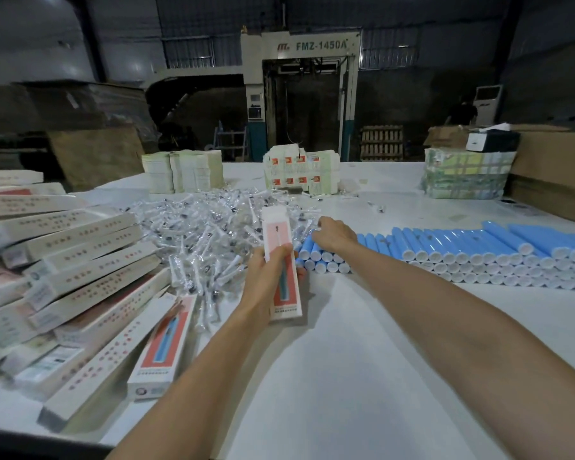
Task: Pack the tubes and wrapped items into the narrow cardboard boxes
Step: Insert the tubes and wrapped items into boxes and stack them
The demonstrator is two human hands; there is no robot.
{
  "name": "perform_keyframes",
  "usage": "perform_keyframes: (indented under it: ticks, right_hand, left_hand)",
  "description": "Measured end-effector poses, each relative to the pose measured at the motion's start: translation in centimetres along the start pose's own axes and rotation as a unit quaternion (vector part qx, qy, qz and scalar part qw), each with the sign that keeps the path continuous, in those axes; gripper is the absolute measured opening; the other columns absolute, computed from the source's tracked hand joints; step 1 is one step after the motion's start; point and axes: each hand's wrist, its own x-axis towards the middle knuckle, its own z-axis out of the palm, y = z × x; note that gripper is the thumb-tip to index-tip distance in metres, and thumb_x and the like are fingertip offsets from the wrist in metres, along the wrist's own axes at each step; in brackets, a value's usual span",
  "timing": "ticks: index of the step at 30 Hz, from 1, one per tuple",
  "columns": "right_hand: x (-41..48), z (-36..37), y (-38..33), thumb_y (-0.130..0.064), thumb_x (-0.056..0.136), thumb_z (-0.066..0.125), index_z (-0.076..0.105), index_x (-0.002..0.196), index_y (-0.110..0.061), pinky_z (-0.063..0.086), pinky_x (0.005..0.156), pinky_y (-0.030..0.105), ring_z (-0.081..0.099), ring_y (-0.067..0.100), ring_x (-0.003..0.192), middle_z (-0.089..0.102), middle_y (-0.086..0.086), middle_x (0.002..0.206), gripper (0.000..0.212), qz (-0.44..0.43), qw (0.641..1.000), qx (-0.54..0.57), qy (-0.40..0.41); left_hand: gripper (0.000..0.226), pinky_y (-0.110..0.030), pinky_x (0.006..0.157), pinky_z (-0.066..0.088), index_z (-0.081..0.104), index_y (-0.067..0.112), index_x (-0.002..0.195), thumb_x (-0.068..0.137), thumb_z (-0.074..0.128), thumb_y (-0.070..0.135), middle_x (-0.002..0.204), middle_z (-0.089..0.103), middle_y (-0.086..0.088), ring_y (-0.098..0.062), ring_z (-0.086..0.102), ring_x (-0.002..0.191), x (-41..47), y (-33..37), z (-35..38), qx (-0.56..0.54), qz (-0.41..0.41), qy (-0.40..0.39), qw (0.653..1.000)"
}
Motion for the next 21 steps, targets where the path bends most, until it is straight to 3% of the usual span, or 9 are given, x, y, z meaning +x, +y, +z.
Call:
perform_keyframes:
  ticks: [2, 5, 8, 11, 16, 18, 21]
  right_hand:
    - [-0.6, -0.6, 0.2, -0.029, 0.108, 0.043, 0.047, 0.144, -0.015, 0.043, 0.077, 0.036, 0.062, 0.032, 0.100, 0.065, 0.015, 0.124, 0.039, 0.012, 0.997, 0.064, 0.040]
    - [-2.7, -2.3, 1.4, -0.029, 0.108, 0.039, 0.032, 0.154, -0.020, 0.041, 0.061, 0.035, 0.053, 0.019, 0.070, 0.060, 0.005, 0.096, 0.047, 0.039, 0.966, 0.233, 0.110]
    - [-6.2, -4.4, 4.1, -0.032, 0.107, 0.044, 0.019, 0.159, -0.026, 0.041, 0.058, 0.030, 0.056, 0.013, 0.074, 0.058, -0.003, 0.099, 0.058, 0.065, 0.907, 0.399, 0.121]
    - [-10.5, -6.0, 7.6, -0.030, 0.105, 0.056, 0.029, 0.155, -0.025, 0.049, 0.072, 0.032, 0.064, 0.017, 0.088, 0.071, 0.002, 0.116, 0.057, 0.054, 0.843, 0.527, 0.092]
    - [-15.4, -7.9, 11.7, -0.006, 0.102, 0.062, 0.055, 0.125, 0.008, 0.058, 0.089, 0.034, 0.069, 0.027, 0.097, 0.070, 0.019, 0.107, 0.027, -0.039, 0.742, 0.660, 0.112]
    - [-16.0, -9.0, 11.8, -0.002, 0.101, 0.063, 0.059, 0.111, 0.001, 0.058, 0.088, 0.032, 0.071, 0.024, 0.092, 0.072, 0.013, 0.097, 0.012, -0.059, 0.691, 0.709, 0.126]
    - [-15.6, -10.5, 11.5, -0.003, 0.100, 0.064, 0.059, 0.110, -0.004, 0.057, 0.087, 0.029, 0.073, 0.020, 0.090, 0.075, 0.004, 0.091, 0.011, -0.085, 0.633, 0.756, 0.146]
  left_hand:
    - [0.036, -0.035, 0.060, 0.062, 0.056, 0.011, 0.134, 0.103, 0.069, 0.027, 0.094, 0.079, -0.014, -0.027, 0.079, 0.076, -0.2, 0.1, 0.3, -0.014, -0.014, -0.014, 1.000]
    - [0.030, -0.034, 0.065, 0.063, 0.058, 0.009, 0.131, 0.104, 0.066, 0.022, 0.099, 0.075, -0.014, -0.027, 0.080, 0.082, -0.6, 0.3, 0.6, -0.016, -0.041, -0.042, 0.998]
    - [0.026, -0.030, 0.071, 0.063, 0.068, 0.011, 0.125, 0.103, 0.071, 0.024, 0.096, 0.081, -0.005, -0.019, 0.081, 0.086, -1.0, 0.6, 1.1, 0.033, -0.026, -0.071, 0.997]
    - [0.030, -0.035, 0.088, 0.062, 0.075, 0.010, 0.120, 0.097, 0.079, 0.028, 0.104, 0.083, -0.005, -0.020, 0.080, 0.093, -1.7, 0.9, 1.7, 0.098, 0.010, -0.087, 0.991]
    - [0.051, -0.036, 0.089, 0.064, 0.068, 0.016, 0.134, 0.090, 0.085, 0.034, 0.107, 0.083, -0.005, -0.019, 0.081, 0.095, -3.0, 0.7, 4.2, 0.170, 0.014, -0.153, 0.973]
    - [0.052, -0.032, 0.085, 0.064, 0.066, 0.027, 0.133, 0.087, 0.088, 0.038, 0.104, 0.083, 0.001, -0.016, 0.081, 0.095, -3.2, 1.0, 5.6, 0.205, 0.025, -0.184, 0.961]
    - [0.049, -0.025, 0.079, 0.062, 0.065, 0.042, 0.125, 0.084, 0.091, 0.045, 0.110, 0.081, 0.005, -0.008, 0.079, 0.098, -3.6, 1.5, 7.3, 0.237, 0.052, -0.218, 0.945]
